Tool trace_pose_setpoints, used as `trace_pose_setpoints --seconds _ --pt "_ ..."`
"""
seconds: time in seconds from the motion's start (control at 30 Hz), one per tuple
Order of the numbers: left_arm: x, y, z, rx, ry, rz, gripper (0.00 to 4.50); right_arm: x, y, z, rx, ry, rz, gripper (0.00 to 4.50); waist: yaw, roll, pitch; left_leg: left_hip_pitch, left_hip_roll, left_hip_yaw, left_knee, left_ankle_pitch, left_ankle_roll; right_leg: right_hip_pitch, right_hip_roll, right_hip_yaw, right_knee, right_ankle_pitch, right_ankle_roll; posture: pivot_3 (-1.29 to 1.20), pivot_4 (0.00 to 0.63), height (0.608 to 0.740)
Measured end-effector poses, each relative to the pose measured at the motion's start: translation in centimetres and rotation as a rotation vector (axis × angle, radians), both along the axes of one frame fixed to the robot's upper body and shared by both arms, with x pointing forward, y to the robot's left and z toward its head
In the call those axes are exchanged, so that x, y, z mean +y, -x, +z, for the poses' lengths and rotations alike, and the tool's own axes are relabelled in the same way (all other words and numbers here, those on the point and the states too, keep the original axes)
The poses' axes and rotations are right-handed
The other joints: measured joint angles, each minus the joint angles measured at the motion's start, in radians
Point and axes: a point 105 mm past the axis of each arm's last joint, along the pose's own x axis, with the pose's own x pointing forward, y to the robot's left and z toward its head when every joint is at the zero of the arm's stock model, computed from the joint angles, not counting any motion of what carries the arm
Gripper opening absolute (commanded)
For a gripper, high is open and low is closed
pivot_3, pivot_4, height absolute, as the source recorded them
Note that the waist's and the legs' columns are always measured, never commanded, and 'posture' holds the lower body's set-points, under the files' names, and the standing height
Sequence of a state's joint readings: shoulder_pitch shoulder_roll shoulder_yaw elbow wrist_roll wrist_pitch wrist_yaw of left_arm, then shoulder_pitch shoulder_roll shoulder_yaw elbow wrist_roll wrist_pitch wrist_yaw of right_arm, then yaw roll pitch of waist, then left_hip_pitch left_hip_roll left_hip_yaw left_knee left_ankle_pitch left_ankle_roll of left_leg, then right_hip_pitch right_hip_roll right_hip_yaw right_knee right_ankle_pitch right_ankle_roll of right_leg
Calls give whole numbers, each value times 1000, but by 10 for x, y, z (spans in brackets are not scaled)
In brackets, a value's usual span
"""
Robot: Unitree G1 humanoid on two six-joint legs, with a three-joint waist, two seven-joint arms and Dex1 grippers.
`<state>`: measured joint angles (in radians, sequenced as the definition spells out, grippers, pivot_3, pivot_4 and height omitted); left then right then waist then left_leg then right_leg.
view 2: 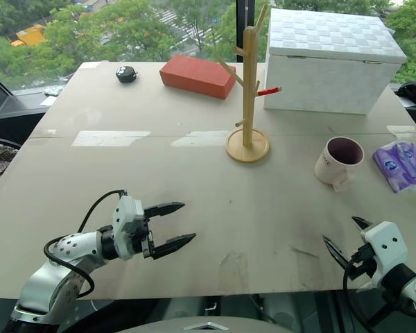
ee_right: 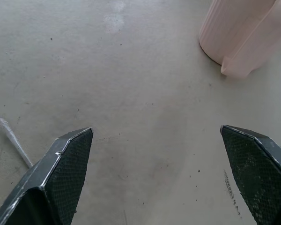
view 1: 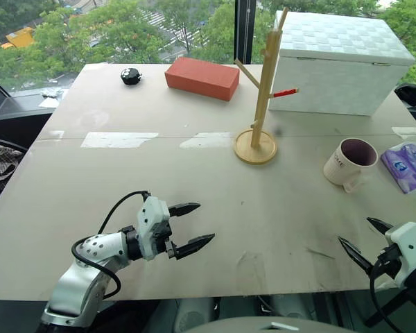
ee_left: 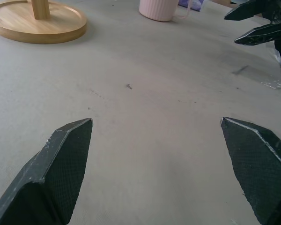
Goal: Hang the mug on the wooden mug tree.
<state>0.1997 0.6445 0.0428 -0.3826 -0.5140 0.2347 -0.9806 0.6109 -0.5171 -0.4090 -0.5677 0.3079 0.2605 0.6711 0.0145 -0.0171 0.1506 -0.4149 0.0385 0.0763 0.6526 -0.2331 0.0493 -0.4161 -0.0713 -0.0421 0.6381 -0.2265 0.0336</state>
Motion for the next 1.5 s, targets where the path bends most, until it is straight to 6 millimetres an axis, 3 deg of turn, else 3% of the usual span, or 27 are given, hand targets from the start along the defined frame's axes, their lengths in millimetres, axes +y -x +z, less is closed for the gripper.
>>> trace_pose_setpoints --seconds 0.07,0.23,0.53,1.1,1.2,1.43,1.5 --pt "0 0 1 -1 0 -3 4500 0 -1 0 -8 3 -5 4407 0 0 0 1 0 0 0 0 0 0 0 0 0 0 0 0 150 740" --pt "-15 -14 38 -122 58 -111 4500 7 -35 7 -175 -32 -251 4407 -2 2 -3 1 0 -1 1 -3 -5 0 -1 -1 1 1 -1 0 150 740" --pt "-33 -12 63 -195 91 -208 4500 5 -82 26 -282 -61 -519 4407 0 2 -3 0 0 2 0 0 0 0 6 0 1 3 -4 0 150 740" --pt "-37 -11 65 -203 109 -183 4500 -15 -98 14 -224 39 -696 4407 -3 2 -3 1 0 3 1 0 0 0 7 1 3 1 -1 0 150 740" --pt "-37 -10 64 -198 108 -184 4500 -15 -103 13 -223 46 -710 3626 -4 2 -3 1 0 3 1 0 0 -1 7 1 3 1 -1 0 150 740" --pt "-37 -7 63 -192 102 -185 4500 -17 -117 5 -206 37 -730 259 -4 2 -3 1 0 4 1 0 0 -1 7 1 3 1 -2 0 150 740" --pt "-37 -7 63 -190 99 -180 4500 -15 -123 22 -279 19 -714 45 -5 1 -3 1 0 3 1 0 0 0 8 1 3 1 -2 0 150 740"
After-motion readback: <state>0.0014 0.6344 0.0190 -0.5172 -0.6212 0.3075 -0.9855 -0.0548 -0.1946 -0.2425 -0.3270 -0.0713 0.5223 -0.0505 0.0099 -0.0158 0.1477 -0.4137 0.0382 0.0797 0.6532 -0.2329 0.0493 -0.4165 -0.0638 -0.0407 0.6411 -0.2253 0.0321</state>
